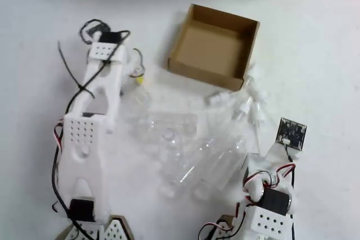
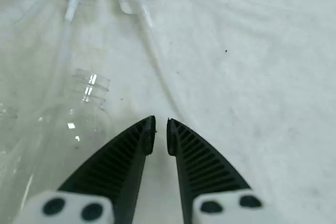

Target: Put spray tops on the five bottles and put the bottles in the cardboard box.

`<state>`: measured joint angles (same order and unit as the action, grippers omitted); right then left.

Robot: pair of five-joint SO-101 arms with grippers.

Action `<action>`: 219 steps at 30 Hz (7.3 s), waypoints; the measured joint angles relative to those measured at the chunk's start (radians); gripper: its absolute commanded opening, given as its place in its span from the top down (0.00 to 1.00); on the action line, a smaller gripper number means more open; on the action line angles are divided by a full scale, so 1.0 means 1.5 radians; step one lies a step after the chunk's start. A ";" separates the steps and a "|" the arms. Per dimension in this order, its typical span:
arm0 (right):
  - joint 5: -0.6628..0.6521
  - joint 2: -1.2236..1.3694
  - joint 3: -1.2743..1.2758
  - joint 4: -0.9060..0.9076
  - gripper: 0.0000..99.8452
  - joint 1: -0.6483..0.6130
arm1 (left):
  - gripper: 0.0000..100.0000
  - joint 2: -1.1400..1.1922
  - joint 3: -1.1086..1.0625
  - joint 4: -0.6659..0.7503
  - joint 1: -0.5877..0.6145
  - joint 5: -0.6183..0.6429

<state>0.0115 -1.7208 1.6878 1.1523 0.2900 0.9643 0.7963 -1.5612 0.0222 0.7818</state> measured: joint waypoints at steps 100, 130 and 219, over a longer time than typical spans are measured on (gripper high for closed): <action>0.000 0.000 0.000 0.000 0.98 0.000 | 0.85 -0.278 -0.465 0.100 -0.007 -0.390; 0.000 0.000 0.000 0.000 0.98 0.000 | 0.67 -0.463 -0.620 0.151 -0.014 -0.479; -1.017 0.969 -0.743 0.000 0.86 -0.265 | 0.88 -0.604 -0.802 0.351 0.054 -0.521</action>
<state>-1.5136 -0.2677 0.5738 1.1523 -0.1074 0.0591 -0.4066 -1.0349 0.1036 0.0008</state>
